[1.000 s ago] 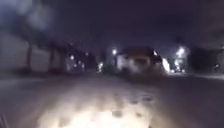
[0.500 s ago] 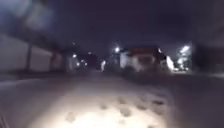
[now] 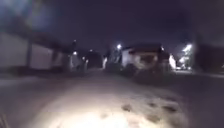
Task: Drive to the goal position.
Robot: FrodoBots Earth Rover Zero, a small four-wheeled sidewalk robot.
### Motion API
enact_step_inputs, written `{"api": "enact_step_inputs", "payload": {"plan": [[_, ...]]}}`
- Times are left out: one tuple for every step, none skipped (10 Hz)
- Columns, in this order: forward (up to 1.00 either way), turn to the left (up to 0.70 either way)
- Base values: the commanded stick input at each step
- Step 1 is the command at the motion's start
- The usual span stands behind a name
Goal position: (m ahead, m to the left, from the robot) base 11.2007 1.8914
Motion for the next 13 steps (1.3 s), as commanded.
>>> {"api": "enact_step_inputs", "payload": {"plan": [[0.85, 0.00], [0.85, 0.00], [0.85, 0.00], [0.85, 0.00], [0.85, 0.00], [0.85, 0.00], [0.85, 0.00], [0.85, 0.00], [0.85, 0.00], [0.85, 0.00], [0.85, 0.00], [0.85, 0.00], [0.85, 0.00]]}}
